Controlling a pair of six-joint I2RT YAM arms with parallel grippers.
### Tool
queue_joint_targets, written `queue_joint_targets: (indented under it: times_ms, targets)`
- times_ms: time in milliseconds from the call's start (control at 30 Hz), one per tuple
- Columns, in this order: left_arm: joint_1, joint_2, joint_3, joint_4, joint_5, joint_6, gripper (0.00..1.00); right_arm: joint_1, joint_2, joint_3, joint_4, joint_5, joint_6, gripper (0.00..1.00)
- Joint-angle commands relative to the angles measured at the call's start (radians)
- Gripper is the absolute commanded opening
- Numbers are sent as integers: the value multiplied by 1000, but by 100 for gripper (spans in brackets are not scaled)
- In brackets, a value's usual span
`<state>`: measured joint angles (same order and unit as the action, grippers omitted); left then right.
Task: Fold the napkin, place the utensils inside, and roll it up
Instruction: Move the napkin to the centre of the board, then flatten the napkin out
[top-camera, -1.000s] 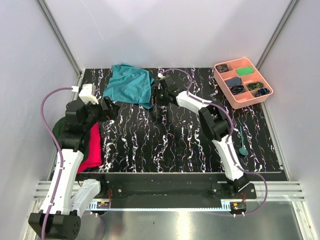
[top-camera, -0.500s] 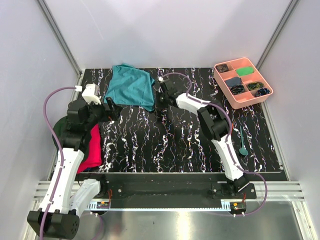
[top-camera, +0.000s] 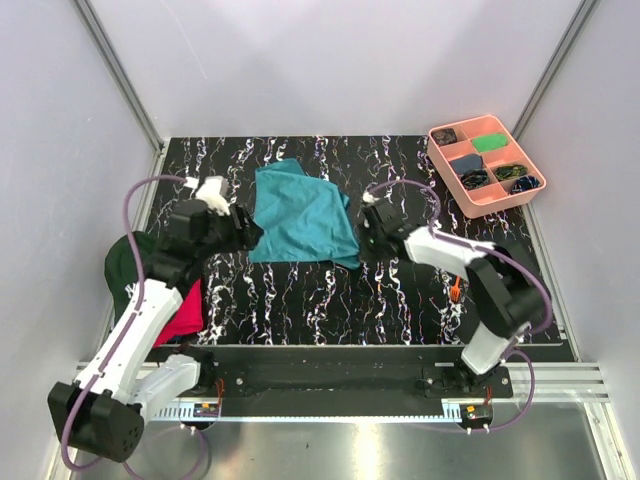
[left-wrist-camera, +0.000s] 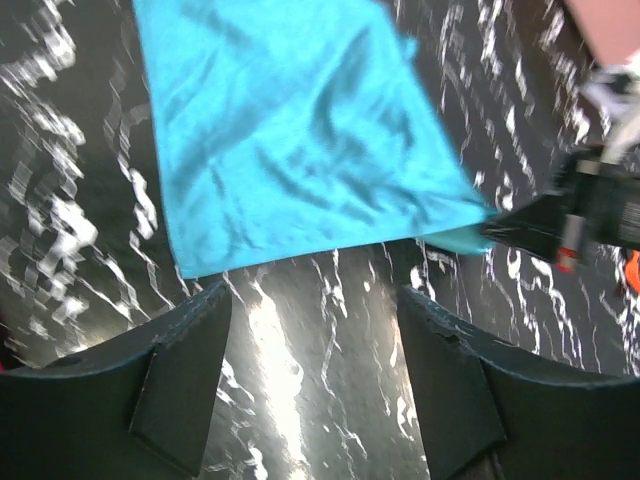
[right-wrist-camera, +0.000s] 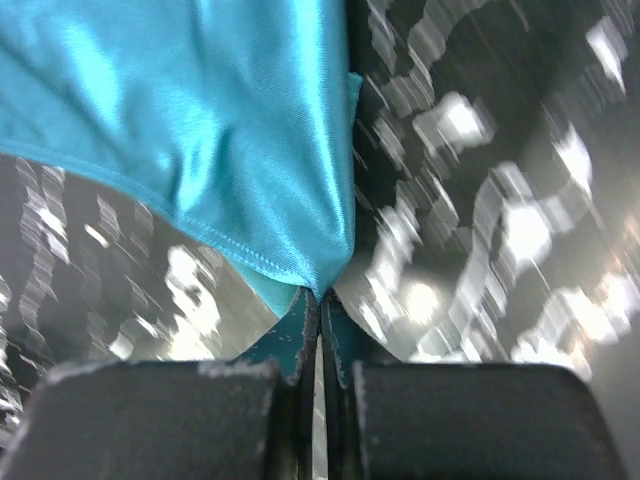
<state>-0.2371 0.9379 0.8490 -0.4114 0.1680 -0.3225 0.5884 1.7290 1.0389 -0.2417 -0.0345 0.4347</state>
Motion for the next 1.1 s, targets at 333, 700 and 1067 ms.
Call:
queue_joint_targets:
  times_ms: [333, 700, 1067]
  targets:
    - [-103, 159, -260, 187, -259, -168, 60, 1, -362, -240, -39, 59, 35, 0]
    - [-149, 433, -225, 289, -225, -170, 51, 2, -341, -258, -28, 48, 45, 0]
    - [-183, 565, -194, 313, -231, -182, 42, 2, -329, -258, -2, 38, 47, 0]
